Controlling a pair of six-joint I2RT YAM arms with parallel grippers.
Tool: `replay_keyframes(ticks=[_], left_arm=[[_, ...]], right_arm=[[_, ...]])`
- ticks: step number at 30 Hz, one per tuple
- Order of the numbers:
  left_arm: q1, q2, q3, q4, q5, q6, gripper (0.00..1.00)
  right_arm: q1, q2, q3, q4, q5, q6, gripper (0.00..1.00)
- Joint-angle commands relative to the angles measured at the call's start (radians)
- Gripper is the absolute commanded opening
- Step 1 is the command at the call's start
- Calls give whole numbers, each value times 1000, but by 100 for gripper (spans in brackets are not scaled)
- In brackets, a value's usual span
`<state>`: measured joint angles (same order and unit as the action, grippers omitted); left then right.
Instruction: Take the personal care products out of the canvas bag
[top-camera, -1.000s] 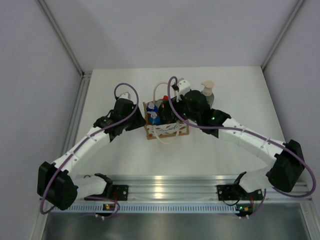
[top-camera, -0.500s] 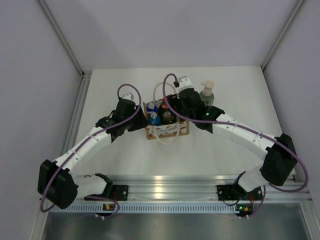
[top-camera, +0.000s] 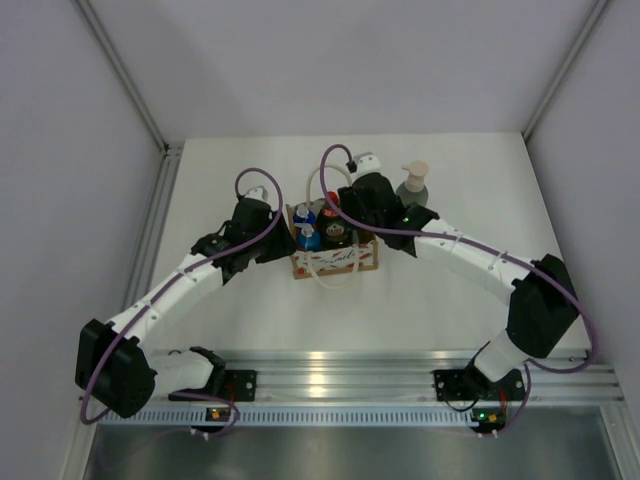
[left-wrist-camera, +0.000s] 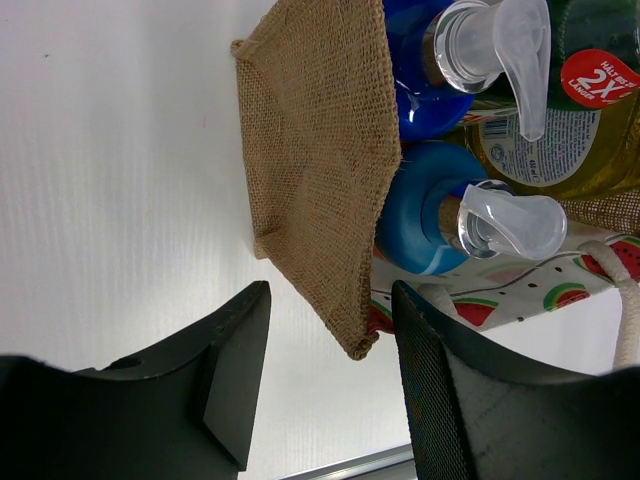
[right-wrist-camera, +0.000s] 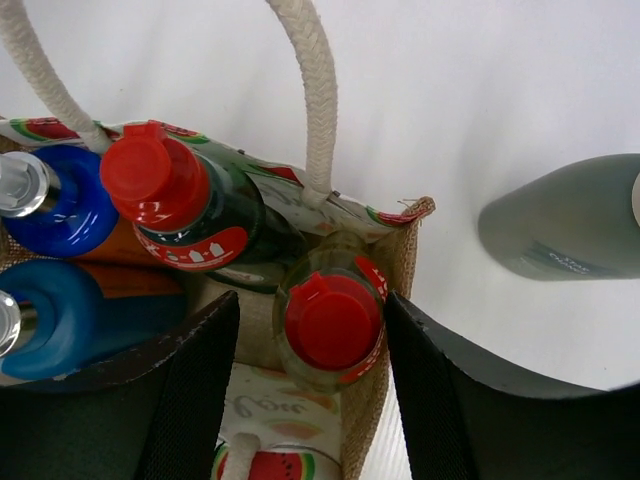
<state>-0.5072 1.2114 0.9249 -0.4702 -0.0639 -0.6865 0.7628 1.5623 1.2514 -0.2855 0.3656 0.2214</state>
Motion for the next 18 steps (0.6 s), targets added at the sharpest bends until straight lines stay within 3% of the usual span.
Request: replay_keyframes(ticks=[1, 18], left_arm=[[-7, -1, -9, 42, 12, 2, 57], [-7, -7, -8, 42, 16, 7, 56]], right_arm=[[-20, 33, 57, -14, -5, 18, 58], [-40, 107, 56, -35, 7, 44, 59]])
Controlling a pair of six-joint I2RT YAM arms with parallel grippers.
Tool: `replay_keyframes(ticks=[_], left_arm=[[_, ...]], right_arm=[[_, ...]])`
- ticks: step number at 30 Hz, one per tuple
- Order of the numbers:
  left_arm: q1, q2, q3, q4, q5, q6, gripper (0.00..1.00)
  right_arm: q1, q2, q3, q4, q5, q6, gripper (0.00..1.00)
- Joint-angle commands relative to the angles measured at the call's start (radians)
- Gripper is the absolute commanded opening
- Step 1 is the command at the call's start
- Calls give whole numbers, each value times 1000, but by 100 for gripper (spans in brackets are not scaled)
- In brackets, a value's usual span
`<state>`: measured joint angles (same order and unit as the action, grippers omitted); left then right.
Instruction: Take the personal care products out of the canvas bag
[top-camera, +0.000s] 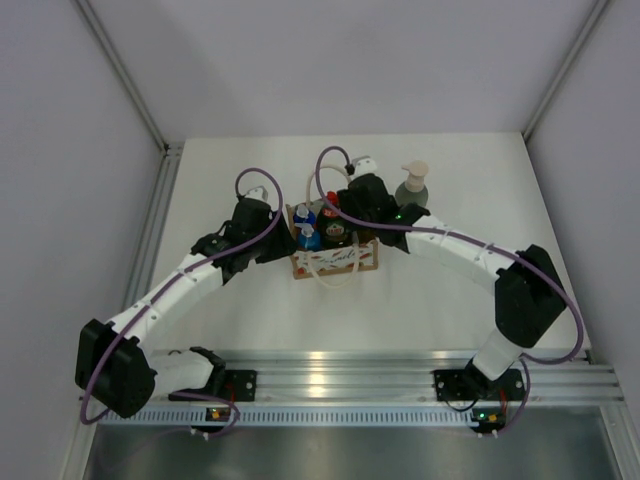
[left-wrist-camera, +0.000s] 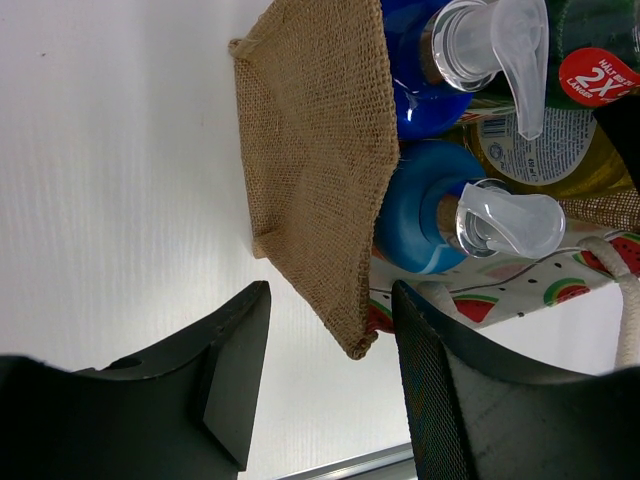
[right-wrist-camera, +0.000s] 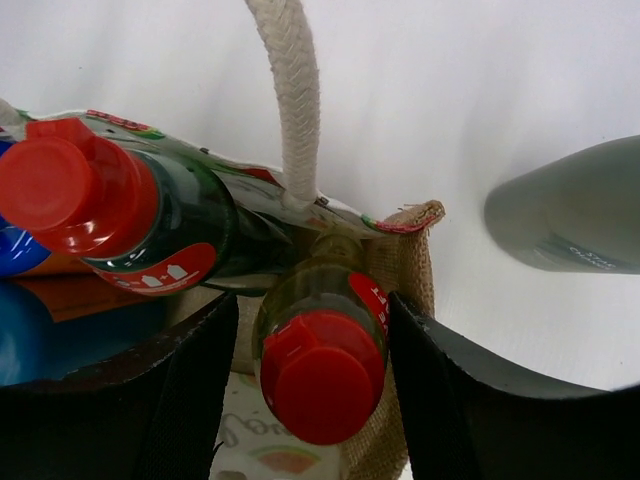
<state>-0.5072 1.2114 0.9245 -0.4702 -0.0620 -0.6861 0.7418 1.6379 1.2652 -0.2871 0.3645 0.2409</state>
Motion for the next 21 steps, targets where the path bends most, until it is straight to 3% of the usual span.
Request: replay_keyframes(ticks=[1, 21], left_arm=[[-7, -9, -7, 42, 14, 7, 56], [-7, -15, -10, 42, 21, 11, 56]], right_arm=[[-19, 34, 43, -32, 8, 24, 59], [-19, 88, 23, -20, 65, 74, 62]])
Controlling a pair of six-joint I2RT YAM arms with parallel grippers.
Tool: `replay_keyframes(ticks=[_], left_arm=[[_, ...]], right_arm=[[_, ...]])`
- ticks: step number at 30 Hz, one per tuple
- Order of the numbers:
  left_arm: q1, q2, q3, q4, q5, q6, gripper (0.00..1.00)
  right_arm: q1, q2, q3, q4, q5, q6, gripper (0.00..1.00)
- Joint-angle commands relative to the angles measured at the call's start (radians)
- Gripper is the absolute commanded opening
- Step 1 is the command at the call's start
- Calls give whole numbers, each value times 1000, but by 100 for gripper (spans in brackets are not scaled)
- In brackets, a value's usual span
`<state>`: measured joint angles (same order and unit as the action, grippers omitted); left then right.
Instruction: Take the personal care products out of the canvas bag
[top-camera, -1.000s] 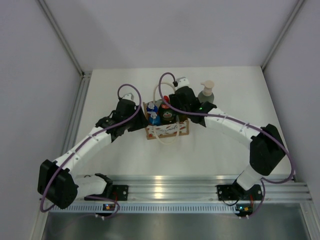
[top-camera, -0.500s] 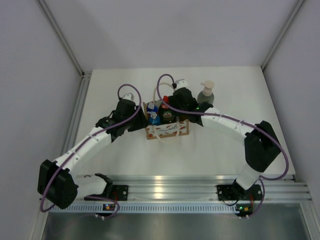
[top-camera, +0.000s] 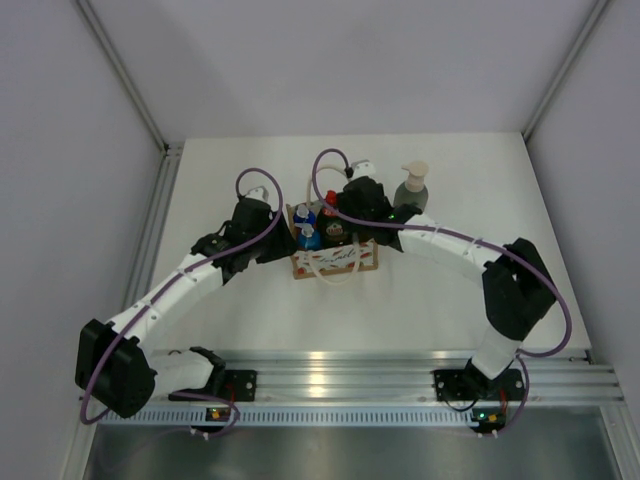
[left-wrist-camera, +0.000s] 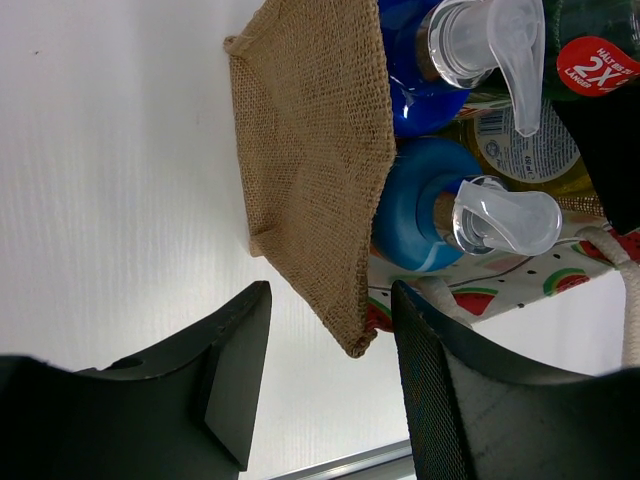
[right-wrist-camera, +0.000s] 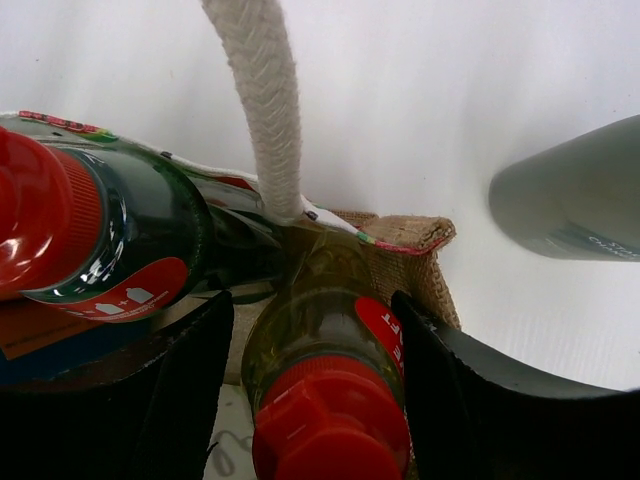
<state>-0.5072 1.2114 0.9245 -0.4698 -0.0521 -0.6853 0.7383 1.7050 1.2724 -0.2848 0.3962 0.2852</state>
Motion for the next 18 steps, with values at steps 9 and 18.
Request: replay_keyframes(ticks=[9, 18], left_arm=[[-7, -16, -10, 42, 12, 12, 56], [-7, -21, -13, 42, 18, 12, 56]], right_arm=[[-16, 10, -37, 59, 38, 28, 53], [-16, -44, -102, 180, 43, -15, 0]])
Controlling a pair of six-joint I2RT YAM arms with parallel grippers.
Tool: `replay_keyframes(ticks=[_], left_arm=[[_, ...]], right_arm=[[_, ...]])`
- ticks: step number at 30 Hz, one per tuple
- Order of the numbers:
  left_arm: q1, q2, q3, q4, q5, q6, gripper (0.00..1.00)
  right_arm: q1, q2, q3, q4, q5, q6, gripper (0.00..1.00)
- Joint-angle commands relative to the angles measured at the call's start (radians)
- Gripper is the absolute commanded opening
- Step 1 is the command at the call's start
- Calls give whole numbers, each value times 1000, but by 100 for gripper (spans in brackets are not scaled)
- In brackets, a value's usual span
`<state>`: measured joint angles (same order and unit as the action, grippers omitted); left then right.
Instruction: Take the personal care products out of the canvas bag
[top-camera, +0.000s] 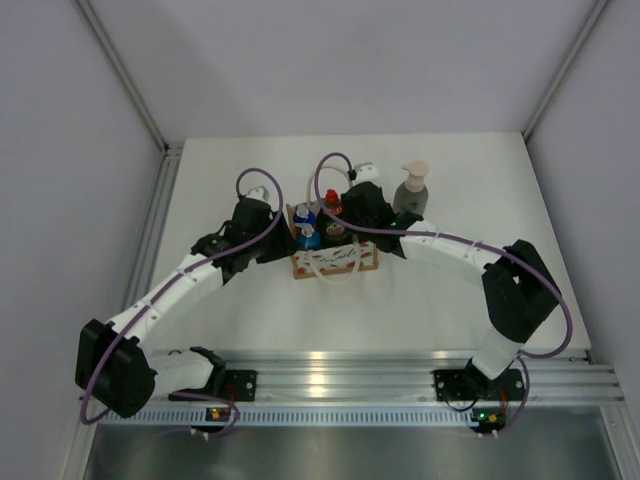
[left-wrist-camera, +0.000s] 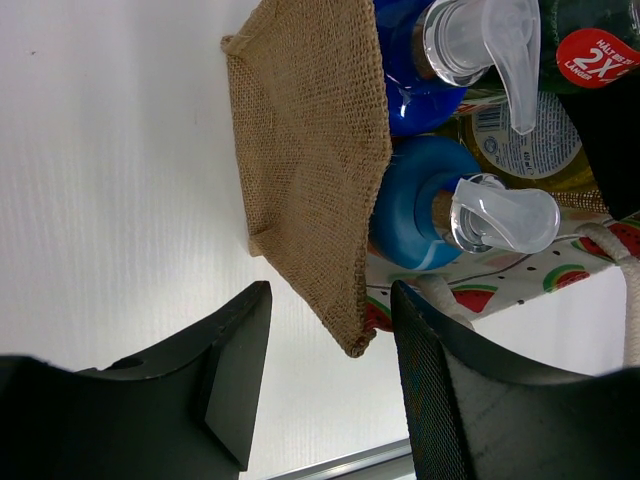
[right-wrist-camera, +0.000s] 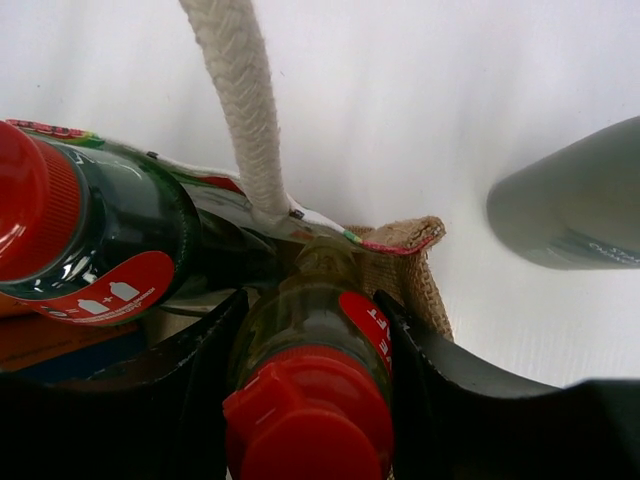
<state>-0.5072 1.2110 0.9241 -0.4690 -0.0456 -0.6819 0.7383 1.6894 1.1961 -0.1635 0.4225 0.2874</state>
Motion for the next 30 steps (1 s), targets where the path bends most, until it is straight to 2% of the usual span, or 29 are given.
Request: replay_keyframes(ticks=[1, 12, 22, 30], left_arm=[[-7, -21, -13, 41, 10, 8, 56], [-7, -38, -21, 40, 1, 4, 56], [-7, -47, -21, 38, 3, 2, 56], [-7, -56, -24, 40, 0, 1, 56]], right_arm=[[-16, -33, -30, 71, 15, -27, 0], [-16, -122, 0, 111, -16, -131, 0], [-16, -183, 14, 110, -24, -156, 0], [-16, -227, 95, 27, -47, -157, 0]])
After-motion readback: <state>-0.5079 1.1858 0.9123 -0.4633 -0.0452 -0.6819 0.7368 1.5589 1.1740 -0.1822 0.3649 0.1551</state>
